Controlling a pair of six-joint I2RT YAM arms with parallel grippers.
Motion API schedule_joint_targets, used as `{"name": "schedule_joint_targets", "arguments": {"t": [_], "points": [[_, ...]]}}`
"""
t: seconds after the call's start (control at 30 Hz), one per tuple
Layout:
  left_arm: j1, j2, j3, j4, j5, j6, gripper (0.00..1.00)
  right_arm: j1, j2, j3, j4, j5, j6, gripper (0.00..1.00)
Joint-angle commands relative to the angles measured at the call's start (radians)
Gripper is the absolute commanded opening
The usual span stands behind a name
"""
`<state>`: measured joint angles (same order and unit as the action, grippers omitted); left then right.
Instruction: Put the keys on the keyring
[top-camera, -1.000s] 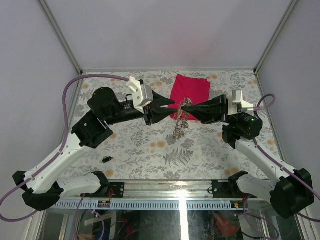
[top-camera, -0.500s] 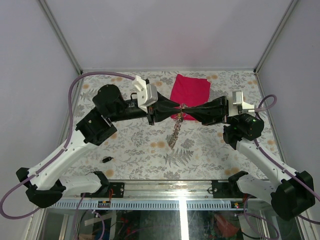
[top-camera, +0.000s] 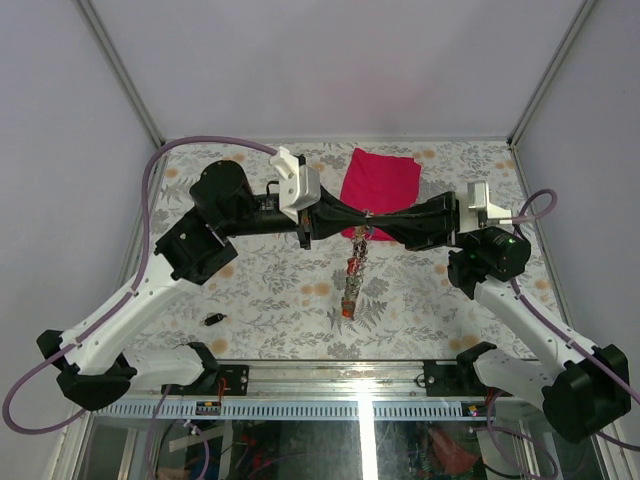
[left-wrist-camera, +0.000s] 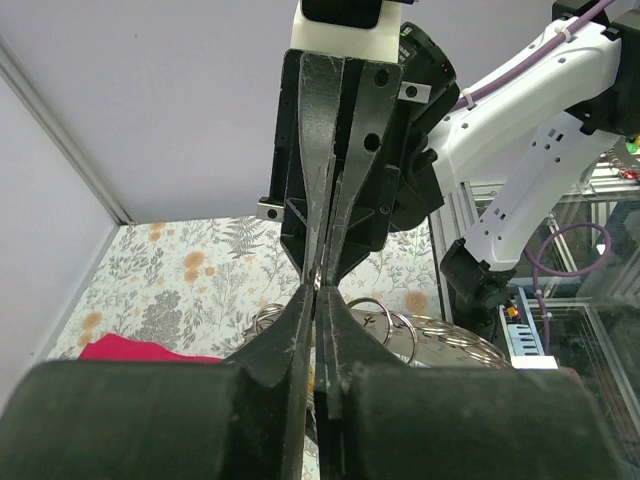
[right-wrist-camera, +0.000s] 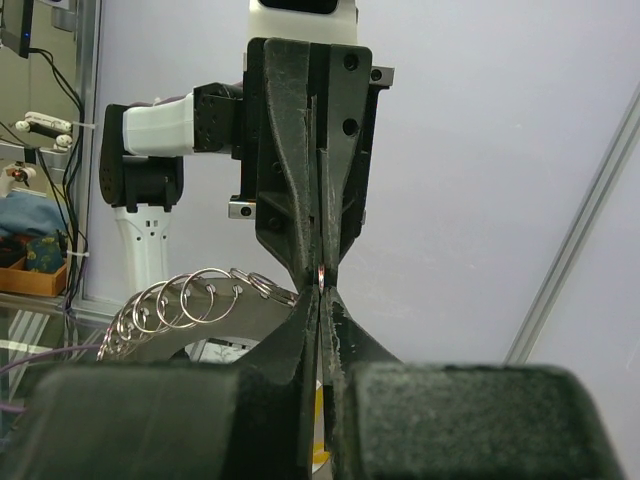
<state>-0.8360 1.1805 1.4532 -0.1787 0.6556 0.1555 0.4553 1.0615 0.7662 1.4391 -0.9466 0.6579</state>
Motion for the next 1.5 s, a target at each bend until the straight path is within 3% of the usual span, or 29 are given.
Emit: {"name": "schedule_joint_targets", "arguments": {"t": [0.0, 0.13, 0.33, 0.57, 0.77, 1.23, 1.47], "points": [[0.005, 0.018, 0.041, -0.010, 0.025, 0.022, 0.00, -0.001, -0.045, 0.056, 0.041, 0.014, 0.001, 0.00], [0.005, 0.027, 0.070, -0.079, -0.008, 0.050, 0.00, -0.002, -0.058, 0.061, -0.002, 0.010, -0.025, 0.04], [0.005, 0.046, 0.144, -0.227, -0.039, 0.125, 0.00, -0.002, -0.111, 0.078, -0.223, -0.027, -0.164, 0.25], [0.006, 0.079, 0.220, -0.374, -0.088, 0.198, 0.00, -0.002, -0.255, 0.164, -0.915, 0.035, -0.616, 0.35], [0.006, 0.165, 0.356, -0.568, -0.124, 0.281, 0.00, -0.002, -0.229, 0.326, -1.367, 0.089, -0.769, 0.41], [-0.044, 0.259, 0.503, -0.763, -0.275, 0.405, 0.00, -0.002, -0.048, 0.508, -1.637, -0.018, -0.751, 0.44], [-0.070, 0.289, 0.528, -0.804, -0.306, 0.440, 0.00, -0.001, 0.005, 0.532, -1.636, -0.092, -0.732, 0.44]]}}
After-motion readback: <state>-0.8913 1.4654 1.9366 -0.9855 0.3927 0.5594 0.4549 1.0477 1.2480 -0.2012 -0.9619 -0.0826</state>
